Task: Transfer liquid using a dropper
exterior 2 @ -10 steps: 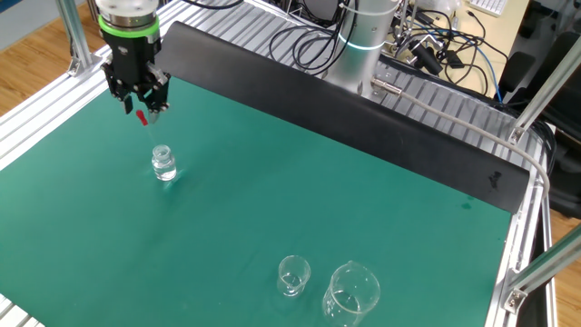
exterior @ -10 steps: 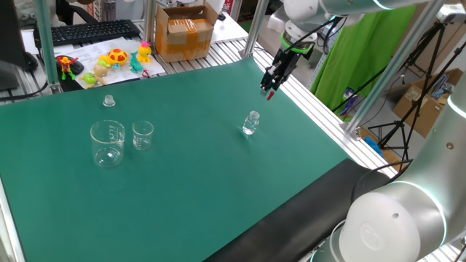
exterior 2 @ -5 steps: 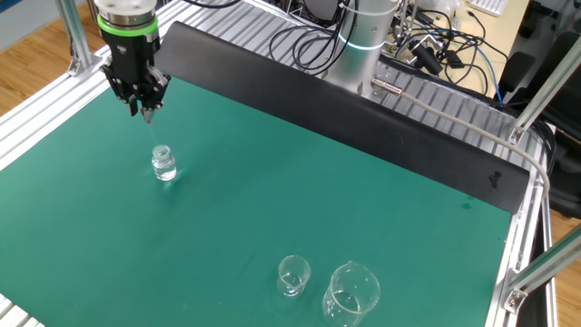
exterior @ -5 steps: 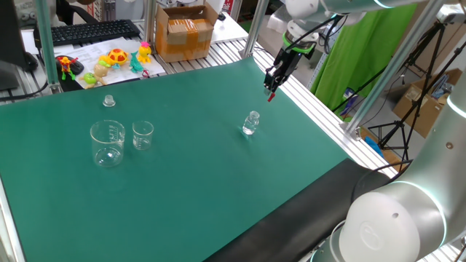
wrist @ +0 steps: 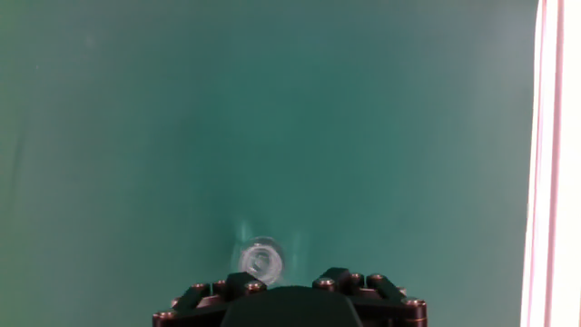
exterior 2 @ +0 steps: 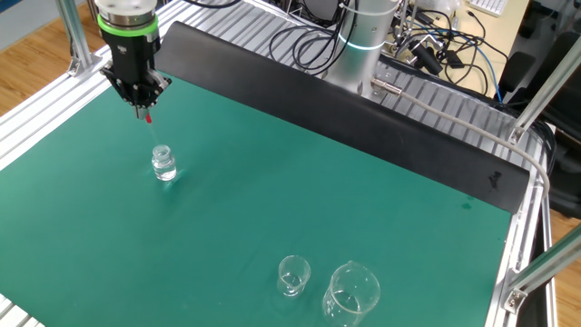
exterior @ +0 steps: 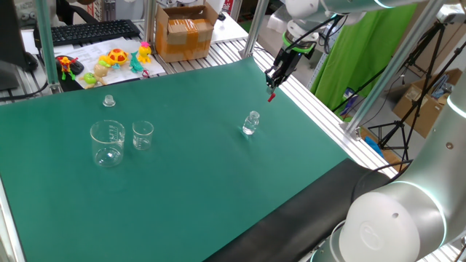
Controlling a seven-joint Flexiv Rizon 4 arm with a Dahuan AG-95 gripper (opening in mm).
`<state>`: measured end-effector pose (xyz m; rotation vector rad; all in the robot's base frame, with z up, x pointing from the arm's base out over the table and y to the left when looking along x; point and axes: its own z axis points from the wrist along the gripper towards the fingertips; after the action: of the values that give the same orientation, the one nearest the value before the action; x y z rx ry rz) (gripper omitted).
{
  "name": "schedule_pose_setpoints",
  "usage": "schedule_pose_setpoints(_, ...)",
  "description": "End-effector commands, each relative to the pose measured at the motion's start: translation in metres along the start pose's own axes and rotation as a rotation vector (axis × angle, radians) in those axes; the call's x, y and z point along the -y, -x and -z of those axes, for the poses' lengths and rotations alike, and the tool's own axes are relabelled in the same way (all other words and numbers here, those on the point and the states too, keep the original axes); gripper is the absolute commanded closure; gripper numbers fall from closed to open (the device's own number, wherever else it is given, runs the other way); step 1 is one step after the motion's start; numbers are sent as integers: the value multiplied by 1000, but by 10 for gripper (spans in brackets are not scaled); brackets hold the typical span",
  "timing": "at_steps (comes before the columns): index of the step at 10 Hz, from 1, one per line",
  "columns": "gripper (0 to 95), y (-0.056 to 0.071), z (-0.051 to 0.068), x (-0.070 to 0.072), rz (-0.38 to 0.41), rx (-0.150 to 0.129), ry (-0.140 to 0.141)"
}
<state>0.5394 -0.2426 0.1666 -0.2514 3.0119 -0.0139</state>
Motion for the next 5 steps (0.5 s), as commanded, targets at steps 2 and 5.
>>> schedule_pose_setpoints(2, 380, -1, -1, 0, -2, 0, -12)
schedule_pose_setpoints(5, 380, -2, -2, 0, -3, 2, -13)
